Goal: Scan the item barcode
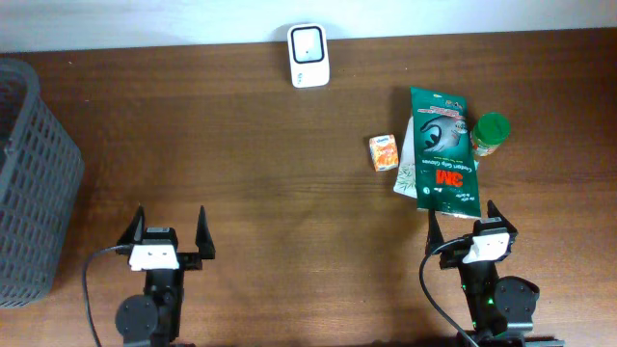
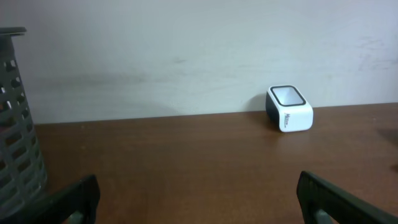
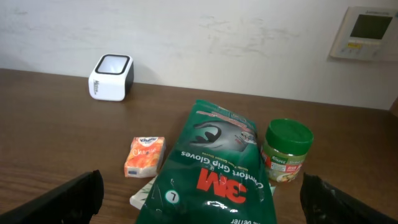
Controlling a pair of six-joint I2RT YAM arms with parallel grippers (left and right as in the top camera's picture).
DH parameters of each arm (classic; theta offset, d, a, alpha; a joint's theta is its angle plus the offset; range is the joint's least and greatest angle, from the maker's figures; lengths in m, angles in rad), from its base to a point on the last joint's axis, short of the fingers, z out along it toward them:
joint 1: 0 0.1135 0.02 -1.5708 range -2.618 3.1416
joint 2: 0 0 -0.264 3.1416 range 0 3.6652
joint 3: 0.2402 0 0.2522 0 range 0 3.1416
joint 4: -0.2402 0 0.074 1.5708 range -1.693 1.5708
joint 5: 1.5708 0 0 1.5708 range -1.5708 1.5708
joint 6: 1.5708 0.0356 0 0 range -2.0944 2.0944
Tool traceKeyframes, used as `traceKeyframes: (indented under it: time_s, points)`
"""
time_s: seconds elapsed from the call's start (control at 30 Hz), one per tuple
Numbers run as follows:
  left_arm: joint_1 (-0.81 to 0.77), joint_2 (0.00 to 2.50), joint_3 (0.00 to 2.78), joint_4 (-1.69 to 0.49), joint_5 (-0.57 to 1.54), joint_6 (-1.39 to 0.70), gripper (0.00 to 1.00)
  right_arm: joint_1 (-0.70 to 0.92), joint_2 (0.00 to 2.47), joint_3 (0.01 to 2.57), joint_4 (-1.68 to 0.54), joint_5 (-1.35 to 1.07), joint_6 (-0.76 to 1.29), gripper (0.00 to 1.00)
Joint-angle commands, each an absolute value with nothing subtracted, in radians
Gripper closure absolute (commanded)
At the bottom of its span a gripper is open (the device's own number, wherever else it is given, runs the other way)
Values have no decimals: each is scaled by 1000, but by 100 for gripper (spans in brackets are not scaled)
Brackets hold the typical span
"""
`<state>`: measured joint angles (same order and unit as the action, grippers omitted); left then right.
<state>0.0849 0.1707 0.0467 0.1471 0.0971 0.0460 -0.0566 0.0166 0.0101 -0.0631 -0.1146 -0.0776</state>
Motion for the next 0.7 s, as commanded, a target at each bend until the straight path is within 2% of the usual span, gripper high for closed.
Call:
traceKeyframes:
  time_s: [0.0,0.23,0.67]
  points:
    - [89,89,8,86,97,62,1,-59,13,6,-68,-128,-66,2]
    - [88,4,8,-76,88,62,1,-59,13,6,-68,-128,-66,2]
    - [88,5,8,-73,88,62,1,-59,13,6,-68,-128,-66,2]
